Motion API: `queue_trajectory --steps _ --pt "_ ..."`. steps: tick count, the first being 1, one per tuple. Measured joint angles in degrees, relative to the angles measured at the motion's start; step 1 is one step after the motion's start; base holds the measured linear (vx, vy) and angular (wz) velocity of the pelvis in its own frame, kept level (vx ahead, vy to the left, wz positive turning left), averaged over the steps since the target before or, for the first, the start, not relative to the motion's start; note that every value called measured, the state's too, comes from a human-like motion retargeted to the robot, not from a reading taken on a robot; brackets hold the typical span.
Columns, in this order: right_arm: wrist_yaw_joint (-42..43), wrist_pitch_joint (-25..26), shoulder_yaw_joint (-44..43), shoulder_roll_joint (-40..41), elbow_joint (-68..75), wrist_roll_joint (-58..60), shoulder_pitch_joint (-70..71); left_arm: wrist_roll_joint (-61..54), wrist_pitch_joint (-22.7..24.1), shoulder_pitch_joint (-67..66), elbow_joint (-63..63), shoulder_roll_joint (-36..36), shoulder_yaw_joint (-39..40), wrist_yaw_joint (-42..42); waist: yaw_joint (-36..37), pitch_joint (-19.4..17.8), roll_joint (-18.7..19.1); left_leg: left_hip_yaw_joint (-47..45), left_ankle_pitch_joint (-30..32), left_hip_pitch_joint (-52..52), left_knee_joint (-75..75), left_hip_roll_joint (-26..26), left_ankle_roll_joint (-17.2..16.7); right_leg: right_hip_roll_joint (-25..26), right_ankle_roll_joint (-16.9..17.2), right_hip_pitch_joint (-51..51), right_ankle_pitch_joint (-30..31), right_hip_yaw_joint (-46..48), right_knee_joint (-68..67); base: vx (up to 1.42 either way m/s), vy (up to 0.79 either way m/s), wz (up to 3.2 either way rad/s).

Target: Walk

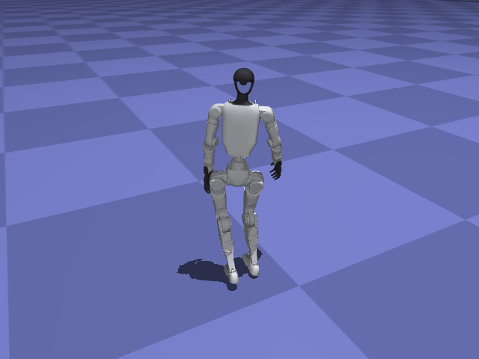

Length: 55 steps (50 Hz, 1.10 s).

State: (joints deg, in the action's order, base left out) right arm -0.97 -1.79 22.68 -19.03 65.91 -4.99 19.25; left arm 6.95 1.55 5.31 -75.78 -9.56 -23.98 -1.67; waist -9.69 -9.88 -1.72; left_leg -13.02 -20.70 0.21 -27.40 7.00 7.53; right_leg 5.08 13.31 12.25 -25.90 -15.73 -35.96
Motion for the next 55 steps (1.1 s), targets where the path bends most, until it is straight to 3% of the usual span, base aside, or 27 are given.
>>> queue_trajectory --steps 2,5,6,17,23,28,35,37,40,49,55 --pt "0.0 0.0 0.0 0.6 -0.1 -0.4 -0.1 -0.3 -0.3 3.0 0.2 -2.4 0.4 0.7 0.0 -0.4 -0.7 -1.2 -0.1 -0.3 0.2 0.4 -0.1 -2.2 -1.9 1.8 -3.2 4.1 -5.7 0.10 -0.06 -0.80" --pt "0.1 0.0 0.0 1.7 -0.1 -1.1 -0.4 -0.9 -0.9 4.9 -0.2 -3.9 0.8 1.0 1.1 -1.3 -1.2 -4.6 -0.9 -1.0 0.2 -0.3 -0.5 -12.7 -8.8 5.8 -4.7 17.0 -15.1 0.12 -0.06 -1.21" --pt "0.2 0.1 -0.2 1.9 0.2 -1.3 -0.7 -1.1 -1.0 5.3 -0.3 -4.1 0.8 1.1 0.9 -1.4 -1.5 -4.8 -1.0 -1.2 0.2 -0.2 -0.5 -14.2 -9.5 7.2 -5.2 18.3 -17.1 0.14 -0.06 -0.81" --pt "1.4 0.8 -1.8 1.6 5.8 -3.9 -6.9 -3.0 -1.8 6.9 -0.6 -5.4 1.6 2.3 -1.2 -1.8 -1.9 -6.3 -1.6 -4.7 1.9 -1.2 -1.9 -18.8 -9.5 19.8 -3.5 20.7 -19.8 0.20 -0.06 -0.41" --pt "2.1 1.3 -2.5 2.2 6.2 -4.3 -6.9 -3.3 -1.5 7.3 0.3 -5.6 2.0 2.6 -1.7 -2.2 -0.3 -5.5 0.7 -7.1 1.1 -4.2 -4.1 -17.6 -8.2 23.6 1.5 20.9 -12.7 0.27 -0.11 -0.39" --pt "2.1 1.6 -2.9 2.7 6.3 -4.9 -7.3 -3.7 -1.2 7.5 1.2 -5.5 1.9 2.7 -1.2 -3.3 1.3 1.0 7.4 -8.4 -1.4 -6.9 -8.9 -14.3 -7.0 24.2 7.2 20.3 -8.1 0.29 -0.15 -0.54" --pt "2.2 2.0 -3.0 2.9 5.9 -5.3 -8.2 -4.1 -0.9 7.2 2.6 -5.3 1.7 3.0 -1.1 -4.5 3.0 7.1 13.0 -10.2 -9.0 -8.7 -12.8 -10.3 -6.4 23.1 12.9 18.7 -10.0 0.30 -0.16 -0.30" --pt "2.3 2.1 -2.8 2.9 5.7 -5.2 -8.6 -4.1 -1.0 6.8 2.8 -5.2 1.7 3.2 -0.8 -4.7 3.5 9.8 11.4 -9.9 -11.7 -8.5 -13.5 -8.7 -7.0 22.2 12.8 18.3 -11.0 0.29 -0.14 -0.42" --pt "2.4 2.2 -2.6 2.8 5.3 -4.9 -9.0 -4.1 -1.1 6.3 3.3 -5.2 1.7 3.4 -0.4 -4.8 4.3 12.9 4.4 -8.4 -16.0 -8.6 -12.5 -6.5 -8.0 20.6 12.1 17.8 -11.8 0.30 -0.12 -0.34" --pt "3.4 2.4 -3.0 1.8 4.0 -3.9 -9.0 -2.3 -1.4 5.8 5.6 -5.7 0.9 2.3 0.6 -5.2 6.4 11.0 8.3 -1.5 -33.4 -14.5 -11.3 -1.8 -10.3 13.4 8.8 17.6 -9.1 0.30 -0.08 -0.23" --pt "4.1 2.2 -3.7 1.1 3.5 -3.6 -8.0 -0.9 -1.2 6.1 7.5 -6.6 -0.1 1.0 2.0 -5.0 6.3 7.5 3.2 4.1 -38.3 -15.8 -7.5 -1.2 -10.1 7.8 6.7 17.0 -4.8 0.31 -0.03 -0.19"
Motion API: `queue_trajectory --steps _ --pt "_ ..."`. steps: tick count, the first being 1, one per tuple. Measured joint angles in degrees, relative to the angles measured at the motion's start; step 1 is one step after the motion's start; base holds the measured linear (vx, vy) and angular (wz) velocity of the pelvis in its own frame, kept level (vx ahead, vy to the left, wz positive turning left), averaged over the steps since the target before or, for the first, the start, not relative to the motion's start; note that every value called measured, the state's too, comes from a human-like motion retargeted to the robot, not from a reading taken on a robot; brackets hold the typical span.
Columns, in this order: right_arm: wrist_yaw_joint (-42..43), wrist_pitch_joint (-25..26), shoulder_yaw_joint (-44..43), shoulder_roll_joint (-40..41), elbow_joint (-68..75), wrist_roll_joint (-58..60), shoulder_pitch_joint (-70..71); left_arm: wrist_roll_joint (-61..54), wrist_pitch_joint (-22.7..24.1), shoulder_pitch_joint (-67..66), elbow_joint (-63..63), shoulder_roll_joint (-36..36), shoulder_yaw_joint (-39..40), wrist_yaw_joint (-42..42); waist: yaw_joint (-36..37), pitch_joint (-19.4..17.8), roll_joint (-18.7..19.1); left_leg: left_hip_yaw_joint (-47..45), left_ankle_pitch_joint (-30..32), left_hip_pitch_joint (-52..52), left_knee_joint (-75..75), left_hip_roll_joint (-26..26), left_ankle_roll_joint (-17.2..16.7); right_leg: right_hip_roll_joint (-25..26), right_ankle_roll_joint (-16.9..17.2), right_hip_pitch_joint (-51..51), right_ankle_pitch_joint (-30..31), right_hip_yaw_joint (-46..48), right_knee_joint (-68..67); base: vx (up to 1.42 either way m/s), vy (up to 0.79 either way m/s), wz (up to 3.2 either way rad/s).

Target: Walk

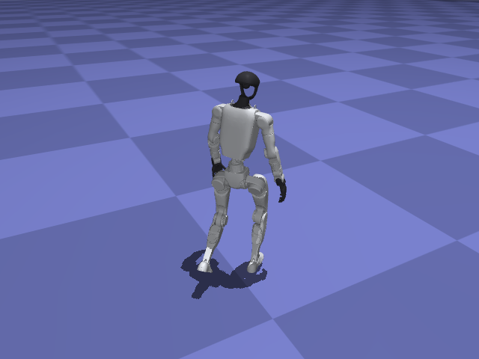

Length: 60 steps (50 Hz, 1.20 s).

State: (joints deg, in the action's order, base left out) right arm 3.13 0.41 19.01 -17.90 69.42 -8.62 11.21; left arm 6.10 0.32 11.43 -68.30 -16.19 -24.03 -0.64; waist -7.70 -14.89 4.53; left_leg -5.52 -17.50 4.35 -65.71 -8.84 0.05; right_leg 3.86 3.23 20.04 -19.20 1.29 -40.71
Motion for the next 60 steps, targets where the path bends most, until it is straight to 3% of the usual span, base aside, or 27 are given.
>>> queue_trajectory --steps 10,18,25,39,60 --pt "0.9 -0.7 -0.2 -0.5 -1.6 0.7 1.7 2.0 0.8 0.3 2.2 -1.0 0.5 0.0 2.6 0.1 -0.9 -3.8 -10.3 6.3 13.1 5.3 2.3 -1.0 1.3 -8.6 -3.0 -1.5 6.8 0.29 -0.02 -0.22" --pt "-0.2 -1.3 0.7 -0.5 -2.8 2.3 1.9 2.6 1.3 -0.2 2.8 -1.4 1.5 0.2 3.8 -0.1 -1.4 -3.3 -7.7 8.3 27.5 10.2 1.9 -1.7 1.7 -13.4 -4.8 -3.4 9.1 0.22 -0.03 -0.24" --pt "-1.6 -1.3 1.6 -0.3 -2.4 3.6 2.1 2.2 1.2 -0.2 3.1 -2.1 2.2 -0.3 4.6 -0.5 -1.9 -2.2 -1.6 8.1 36.9 12.8 1.0 -1.8 1.6 -18.3 -5.0 -5.0 12.8 0.15 -0.02 -0.25" --pt "-2.6 -1.2 2.0 0.3 -0.7 5.7 -0.1 1.2 0.9 -1.6 2.3 -2.2 3.0 -0.4 5.8 -2.0 -2.2 -0.5 2.0 9.3 36.3 12.2 -0.3 -0.5 1.2 -25.8 -6.8 -7.1 15.4 0.13 0.00 -0.24" --pt "-3.2 -1.2 0.0 0.2 -1.2 5.4 0.2 0.9 0.2 -2.3 -1.3 -0.7 4.1 -0.2 7.7 -3.4 -4.0 -0.3 -6.8 3.1 35.4 13.9 3.9 -2.3 1.9 -33.1 -10.0 -8.3 15.0 0.16 0.06 -0.11"
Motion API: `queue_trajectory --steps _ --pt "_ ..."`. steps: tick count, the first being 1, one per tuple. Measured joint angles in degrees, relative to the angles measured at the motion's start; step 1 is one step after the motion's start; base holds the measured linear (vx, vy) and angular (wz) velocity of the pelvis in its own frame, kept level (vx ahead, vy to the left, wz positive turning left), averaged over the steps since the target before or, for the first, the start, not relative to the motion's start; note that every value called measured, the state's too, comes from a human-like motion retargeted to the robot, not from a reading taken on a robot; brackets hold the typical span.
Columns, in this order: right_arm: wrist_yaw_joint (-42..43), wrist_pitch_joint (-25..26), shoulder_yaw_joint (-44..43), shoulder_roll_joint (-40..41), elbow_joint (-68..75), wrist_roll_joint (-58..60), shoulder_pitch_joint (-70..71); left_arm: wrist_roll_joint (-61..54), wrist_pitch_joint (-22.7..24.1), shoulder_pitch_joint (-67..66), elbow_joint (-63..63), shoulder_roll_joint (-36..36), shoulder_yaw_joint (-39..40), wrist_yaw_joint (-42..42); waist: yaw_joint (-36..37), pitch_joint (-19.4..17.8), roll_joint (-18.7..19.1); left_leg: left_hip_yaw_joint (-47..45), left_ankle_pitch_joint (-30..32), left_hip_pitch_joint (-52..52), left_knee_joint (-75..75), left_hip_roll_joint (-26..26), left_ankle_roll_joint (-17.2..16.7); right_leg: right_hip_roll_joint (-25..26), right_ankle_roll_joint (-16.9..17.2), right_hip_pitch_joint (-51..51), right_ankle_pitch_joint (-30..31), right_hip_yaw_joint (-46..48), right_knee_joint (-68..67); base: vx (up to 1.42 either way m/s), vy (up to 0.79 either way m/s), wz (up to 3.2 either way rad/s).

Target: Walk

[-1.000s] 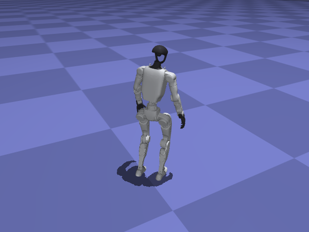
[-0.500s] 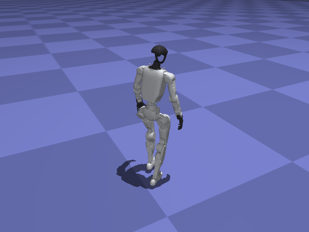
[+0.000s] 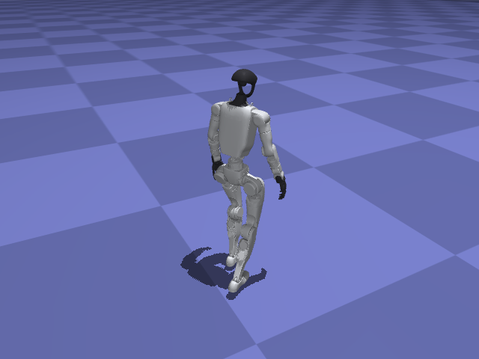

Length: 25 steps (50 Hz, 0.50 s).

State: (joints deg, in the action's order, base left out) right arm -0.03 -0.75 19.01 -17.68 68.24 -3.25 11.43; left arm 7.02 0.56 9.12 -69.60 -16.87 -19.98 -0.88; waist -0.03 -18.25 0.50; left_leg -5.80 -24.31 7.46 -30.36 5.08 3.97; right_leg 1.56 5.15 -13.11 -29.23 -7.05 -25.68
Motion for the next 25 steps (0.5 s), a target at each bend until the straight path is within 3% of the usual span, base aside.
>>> queue_trajectory --steps 11,15,18,25 --pt "-0.6 -0.3 0.0 -0.4 -0.6 -0.5 -0.5 -0.5 0.0 1.1 -0.9 1.6 -0.7 -0.2 -0.2 -0.1 -3.1 -0.3 0.0 -2.8 4.6 5.9 1.8 -6.5 3.2 7.8 -0.2 4.2 -18.1 0.12 0.05 0.04" --pt "-0.9 -0.3 0.7 -0.7 -1.0 -0.2 -0.6 -0.3 -0.2 1.9 -0.7 2.0 -1.5 -0.3 -0.6 0.0 -3.6 -0.4 0.1 -2.6 5.9 7.5 2.0 -13.1 0.4 14.8 -0.8 9.1 -29.1 0.10 0.03 0.06" --pt "-1.1 -0.2 1.2 -1.1 -1.3 0.0 -0.8 -0.1 -0.4 2.5 -0.3 2.1 -2.1 -0.3 -1.7 0.3 -3.9 0.3 0.4 -2.1 6.8 8.6 2.1 -15.0 -0.7 20.2 -2.1 9.5 -34.3 0.10 0.02 0.32" --pt "-1.6 0.2 2.3 -1.9 -1.2 -0.1 -1.1 0.0 -0.9 4.1 0.3 2.2 -2.8 -0.7 -3.7 1.4 -1.8 2.8 0.8 -1.1 9.1 7.6 1.7 -13.2 -2.9 29.8 -4.2 9.4 -32.4 0.08 0.01 0.32"
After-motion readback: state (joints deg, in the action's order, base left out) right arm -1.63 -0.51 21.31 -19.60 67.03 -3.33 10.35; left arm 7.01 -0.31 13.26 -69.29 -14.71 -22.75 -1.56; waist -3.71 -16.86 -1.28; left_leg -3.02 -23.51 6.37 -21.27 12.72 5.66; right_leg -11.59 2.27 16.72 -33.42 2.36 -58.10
